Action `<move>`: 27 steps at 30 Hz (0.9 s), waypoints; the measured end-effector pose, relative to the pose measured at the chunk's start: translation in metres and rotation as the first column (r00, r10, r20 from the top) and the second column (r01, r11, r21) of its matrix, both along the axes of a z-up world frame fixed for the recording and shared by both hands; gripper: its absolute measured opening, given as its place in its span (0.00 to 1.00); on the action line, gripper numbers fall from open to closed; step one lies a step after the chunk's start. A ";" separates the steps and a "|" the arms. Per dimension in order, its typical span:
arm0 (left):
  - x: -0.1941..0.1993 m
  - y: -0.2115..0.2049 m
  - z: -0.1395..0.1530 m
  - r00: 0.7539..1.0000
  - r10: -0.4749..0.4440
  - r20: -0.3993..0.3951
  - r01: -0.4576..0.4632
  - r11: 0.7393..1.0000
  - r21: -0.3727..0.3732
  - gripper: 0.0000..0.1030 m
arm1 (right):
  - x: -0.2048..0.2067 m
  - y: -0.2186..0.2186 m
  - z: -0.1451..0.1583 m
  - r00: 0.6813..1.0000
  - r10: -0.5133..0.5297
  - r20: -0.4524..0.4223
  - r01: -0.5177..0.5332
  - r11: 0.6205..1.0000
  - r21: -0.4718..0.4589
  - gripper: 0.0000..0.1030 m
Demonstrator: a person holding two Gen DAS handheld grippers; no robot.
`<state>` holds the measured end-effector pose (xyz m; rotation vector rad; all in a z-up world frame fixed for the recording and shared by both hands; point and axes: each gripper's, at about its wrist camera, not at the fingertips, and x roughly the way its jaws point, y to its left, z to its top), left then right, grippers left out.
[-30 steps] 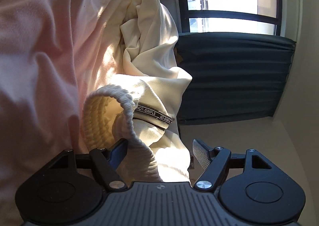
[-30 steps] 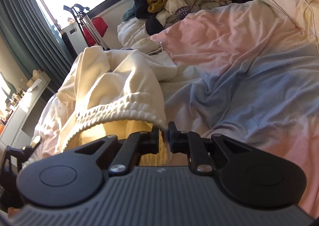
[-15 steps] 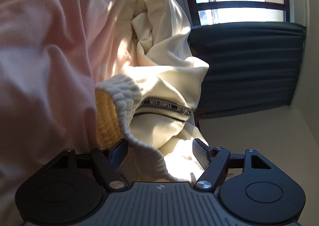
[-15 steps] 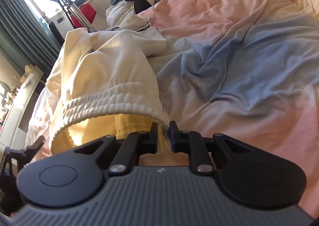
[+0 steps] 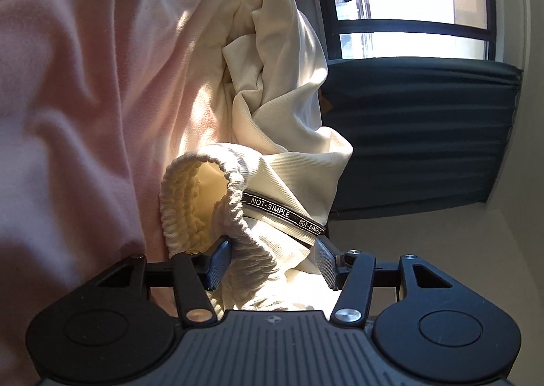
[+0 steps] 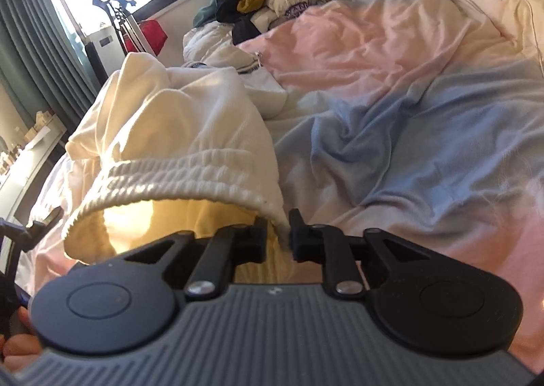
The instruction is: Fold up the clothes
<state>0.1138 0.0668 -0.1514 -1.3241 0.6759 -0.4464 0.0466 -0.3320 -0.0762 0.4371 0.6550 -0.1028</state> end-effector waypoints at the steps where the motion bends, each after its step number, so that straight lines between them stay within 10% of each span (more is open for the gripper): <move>1: -0.002 0.002 -0.001 1.000 0.000 -0.005 0.000 1.000 -0.021 0.61 | -0.003 0.000 0.005 1.000 -0.004 0.020 0.003 1.000 0.003 0.14; 9: -0.019 -0.009 -0.013 0.992 -0.077 -0.099 0.058 0.981 -0.185 0.69 | -0.039 -0.004 0.068 0.958 -0.055 0.283 0.053 0.999 0.015 0.11; 16: -0.034 -0.032 -0.002 0.988 -0.057 -0.141 0.058 0.998 0.002 0.54 | -0.041 -0.012 0.073 0.947 -0.059 0.315 0.048 0.998 0.043 0.11; 22: -0.014 -0.029 -0.010 0.993 -0.051 -0.105 0.043 0.996 -0.079 0.61 | -0.046 0.000 0.072 0.943 0.004 0.332 0.006 1.000 -0.029 0.11; 27: -0.004 -0.024 -0.012 0.996 -0.012 -0.088 0.009 0.999 -0.034 0.24 | -0.029 0.011 0.046 0.968 0.037 0.248 0.006 0.986 -0.169 0.11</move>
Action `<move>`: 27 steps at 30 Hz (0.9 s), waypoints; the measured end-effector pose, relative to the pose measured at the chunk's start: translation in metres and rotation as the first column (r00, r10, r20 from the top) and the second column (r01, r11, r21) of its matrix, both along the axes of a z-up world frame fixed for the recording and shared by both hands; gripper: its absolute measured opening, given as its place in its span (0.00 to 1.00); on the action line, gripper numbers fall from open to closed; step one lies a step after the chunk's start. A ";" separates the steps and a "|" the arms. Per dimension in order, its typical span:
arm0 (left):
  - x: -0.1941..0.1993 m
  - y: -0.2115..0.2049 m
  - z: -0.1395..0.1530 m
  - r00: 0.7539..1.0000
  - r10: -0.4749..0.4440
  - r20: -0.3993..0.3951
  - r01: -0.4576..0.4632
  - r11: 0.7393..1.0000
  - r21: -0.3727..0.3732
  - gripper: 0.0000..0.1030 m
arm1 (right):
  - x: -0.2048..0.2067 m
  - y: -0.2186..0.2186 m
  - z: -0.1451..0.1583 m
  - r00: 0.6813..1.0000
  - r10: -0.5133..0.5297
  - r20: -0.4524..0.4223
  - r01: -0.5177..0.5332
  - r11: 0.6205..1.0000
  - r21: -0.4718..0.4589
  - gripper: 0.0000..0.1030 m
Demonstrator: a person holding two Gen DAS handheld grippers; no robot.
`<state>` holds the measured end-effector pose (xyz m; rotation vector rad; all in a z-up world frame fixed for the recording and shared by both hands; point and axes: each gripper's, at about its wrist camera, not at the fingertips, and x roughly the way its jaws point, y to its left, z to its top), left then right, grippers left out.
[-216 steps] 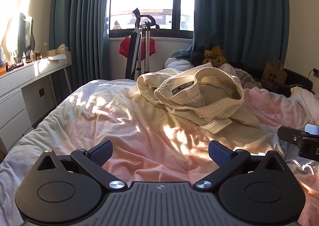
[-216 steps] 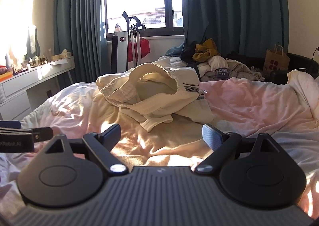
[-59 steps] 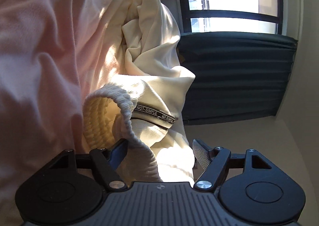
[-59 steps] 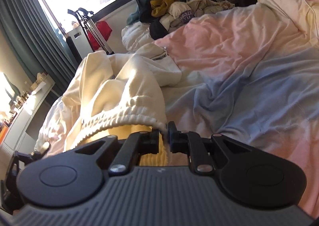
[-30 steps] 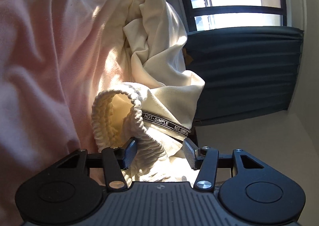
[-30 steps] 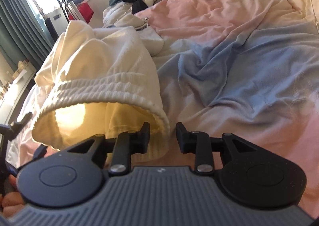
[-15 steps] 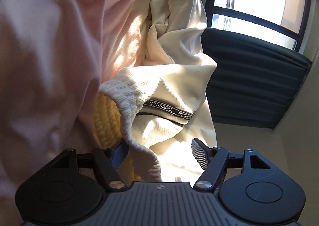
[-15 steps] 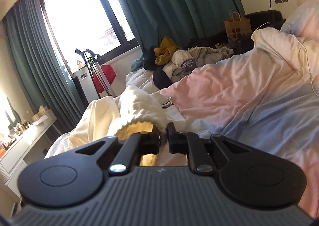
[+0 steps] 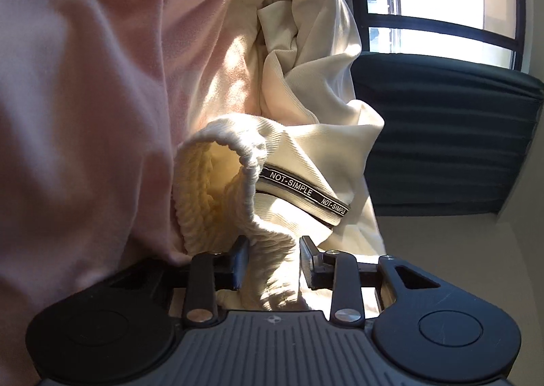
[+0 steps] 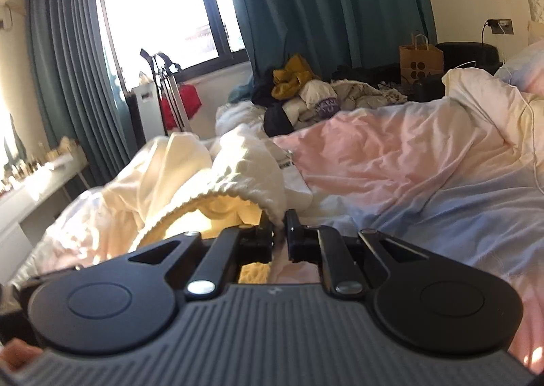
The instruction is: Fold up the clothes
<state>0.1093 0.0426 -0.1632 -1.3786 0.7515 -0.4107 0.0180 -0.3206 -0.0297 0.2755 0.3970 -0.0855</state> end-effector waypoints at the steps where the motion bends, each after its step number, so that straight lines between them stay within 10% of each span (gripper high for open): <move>1: 0.001 0.002 0.001 1.000 0.008 0.007 -0.008 1.000 0.012 0.16 | 0.004 -0.001 -0.006 0.999 -0.007 -0.035 0.008 1.000 0.008 0.11; 12: -0.023 0.070 0.130 0.932 0.158 0.326 -0.240 0.944 0.227 0.04 | -0.014 0.042 -0.017 0.979 0.129 -0.158 -0.132 0.991 -0.009 0.11; 19: -0.038 0.145 0.225 0.869 0.174 0.464 -0.390 0.819 0.422 0.03 | -0.059 0.136 0.025 0.921 0.388 -0.027 -0.386 0.919 0.078 0.11; 27: -0.024 0.265 0.249 0.898 0.266 0.351 -0.439 0.601 0.668 0.03 | -0.052 0.273 0.024 0.726 0.685 0.060 -0.684 0.709 0.171 0.12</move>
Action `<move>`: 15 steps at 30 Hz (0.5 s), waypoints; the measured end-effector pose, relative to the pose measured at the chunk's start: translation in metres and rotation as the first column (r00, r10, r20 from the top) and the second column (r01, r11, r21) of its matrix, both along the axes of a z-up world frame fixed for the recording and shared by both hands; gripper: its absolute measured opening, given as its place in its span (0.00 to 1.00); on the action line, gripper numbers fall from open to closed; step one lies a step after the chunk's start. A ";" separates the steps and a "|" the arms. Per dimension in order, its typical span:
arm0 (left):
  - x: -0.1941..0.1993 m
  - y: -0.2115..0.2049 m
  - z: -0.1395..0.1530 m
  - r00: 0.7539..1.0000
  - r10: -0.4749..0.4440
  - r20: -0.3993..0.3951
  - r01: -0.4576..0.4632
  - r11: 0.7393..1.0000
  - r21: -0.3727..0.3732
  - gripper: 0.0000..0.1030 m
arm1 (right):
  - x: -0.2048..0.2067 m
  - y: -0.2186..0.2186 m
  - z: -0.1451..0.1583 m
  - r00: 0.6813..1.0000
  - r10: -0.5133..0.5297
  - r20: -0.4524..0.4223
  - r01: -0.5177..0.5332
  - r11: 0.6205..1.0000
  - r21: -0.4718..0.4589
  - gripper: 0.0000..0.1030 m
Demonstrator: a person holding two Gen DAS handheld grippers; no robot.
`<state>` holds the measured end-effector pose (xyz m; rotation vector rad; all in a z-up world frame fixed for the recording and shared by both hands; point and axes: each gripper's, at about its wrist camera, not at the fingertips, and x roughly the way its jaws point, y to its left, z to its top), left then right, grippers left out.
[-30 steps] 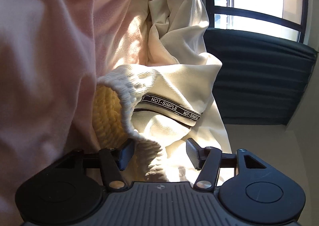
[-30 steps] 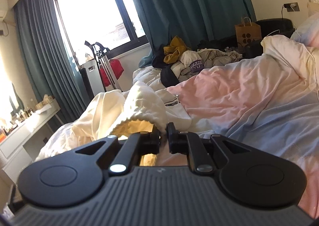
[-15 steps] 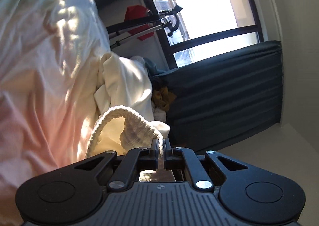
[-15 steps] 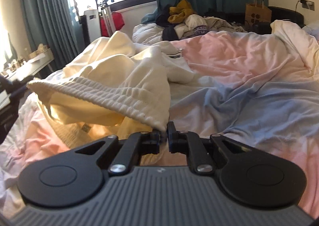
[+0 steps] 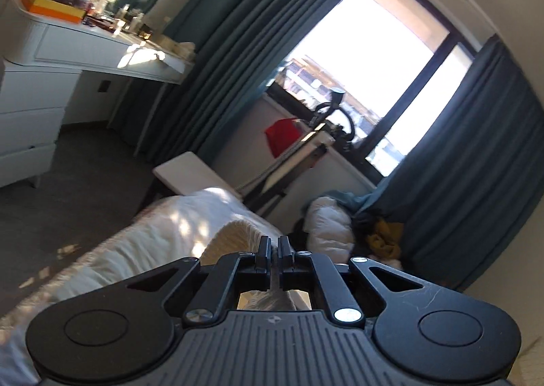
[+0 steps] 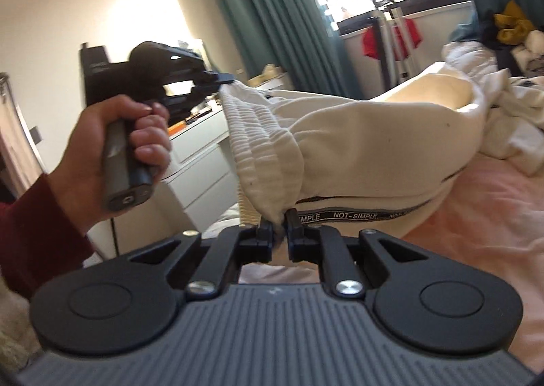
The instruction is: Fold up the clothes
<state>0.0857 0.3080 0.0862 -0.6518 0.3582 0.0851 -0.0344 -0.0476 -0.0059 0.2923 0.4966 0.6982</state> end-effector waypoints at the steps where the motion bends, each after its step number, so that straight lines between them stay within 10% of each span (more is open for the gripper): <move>1: 0.003 0.014 -0.008 0.999 0.023 -0.034 -0.023 1.000 0.006 0.03 | 0.007 0.013 -0.007 0.999 0.032 -0.014 -0.032 0.999 -0.002 0.12; 9: 0.037 0.084 -0.094 0.960 0.137 -0.245 -0.136 0.990 0.019 0.04 | 0.067 0.085 -0.086 0.968 0.156 -0.195 -0.165 0.986 -0.030 0.12; 15: 0.027 0.087 -0.099 0.961 0.117 -0.252 -0.115 0.993 0.025 0.09 | 0.071 0.081 -0.075 0.964 0.192 -0.185 -0.204 0.978 -0.051 0.15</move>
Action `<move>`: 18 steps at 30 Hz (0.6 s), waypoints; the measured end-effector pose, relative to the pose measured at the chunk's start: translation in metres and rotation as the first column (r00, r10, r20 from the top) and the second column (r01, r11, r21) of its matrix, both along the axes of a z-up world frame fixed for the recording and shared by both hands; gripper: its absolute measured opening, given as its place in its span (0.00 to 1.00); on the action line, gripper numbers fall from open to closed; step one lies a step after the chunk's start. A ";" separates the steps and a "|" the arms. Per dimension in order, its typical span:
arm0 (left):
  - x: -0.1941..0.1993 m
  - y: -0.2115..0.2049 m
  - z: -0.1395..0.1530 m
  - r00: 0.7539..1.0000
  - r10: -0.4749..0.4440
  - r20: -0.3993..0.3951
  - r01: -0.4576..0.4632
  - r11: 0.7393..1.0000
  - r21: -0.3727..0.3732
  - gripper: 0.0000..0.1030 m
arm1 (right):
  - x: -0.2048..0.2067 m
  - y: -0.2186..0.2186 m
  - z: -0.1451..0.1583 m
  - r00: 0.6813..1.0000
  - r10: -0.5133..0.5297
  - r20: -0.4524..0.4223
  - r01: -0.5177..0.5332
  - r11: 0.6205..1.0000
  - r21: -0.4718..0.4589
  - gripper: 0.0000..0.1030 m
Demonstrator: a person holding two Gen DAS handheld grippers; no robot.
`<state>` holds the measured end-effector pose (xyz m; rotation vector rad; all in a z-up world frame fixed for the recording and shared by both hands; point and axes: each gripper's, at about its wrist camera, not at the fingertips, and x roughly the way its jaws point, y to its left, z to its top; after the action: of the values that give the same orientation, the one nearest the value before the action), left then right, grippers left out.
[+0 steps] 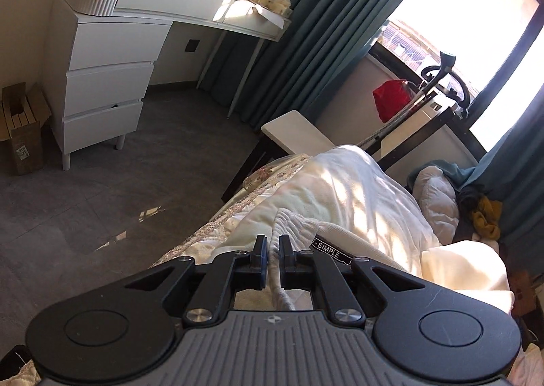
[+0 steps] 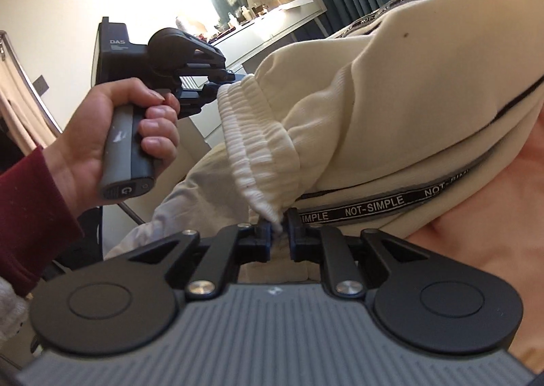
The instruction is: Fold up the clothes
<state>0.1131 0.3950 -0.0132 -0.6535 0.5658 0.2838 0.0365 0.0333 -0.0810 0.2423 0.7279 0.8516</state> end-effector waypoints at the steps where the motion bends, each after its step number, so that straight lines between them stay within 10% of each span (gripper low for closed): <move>1: -0.006 -0.005 0.006 1.000 -0.017 0.011 0.017 1.000 -0.003 0.14 | 0.000 -0.001 0.003 1.000 0.011 0.000 -0.011 1.000 -0.006 0.16; 3: -0.018 -0.015 0.017 0.999 -0.044 0.015 0.044 0.999 0.026 0.40 | -0.004 -0.003 0.009 0.999 0.031 0.005 -0.031 0.999 -0.022 0.28; 9: -0.080 -0.058 0.046 0.998 -0.042 0.036 0.035 0.986 0.162 0.76 | -0.027 -0.021 0.030 0.999 0.020 0.028 -0.018 0.997 -0.074 0.68; 18: -0.146 -0.167 0.078 0.981 -0.182 0.063 0.155 0.942 0.299 0.78 | -0.058 -0.114 0.058 0.983 -0.166 0.078 0.173 0.980 -0.093 0.74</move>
<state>-0.0331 0.2279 0.0652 -0.3257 0.4783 0.1715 -0.0210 -0.0802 -0.0227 0.1814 0.6721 0.6565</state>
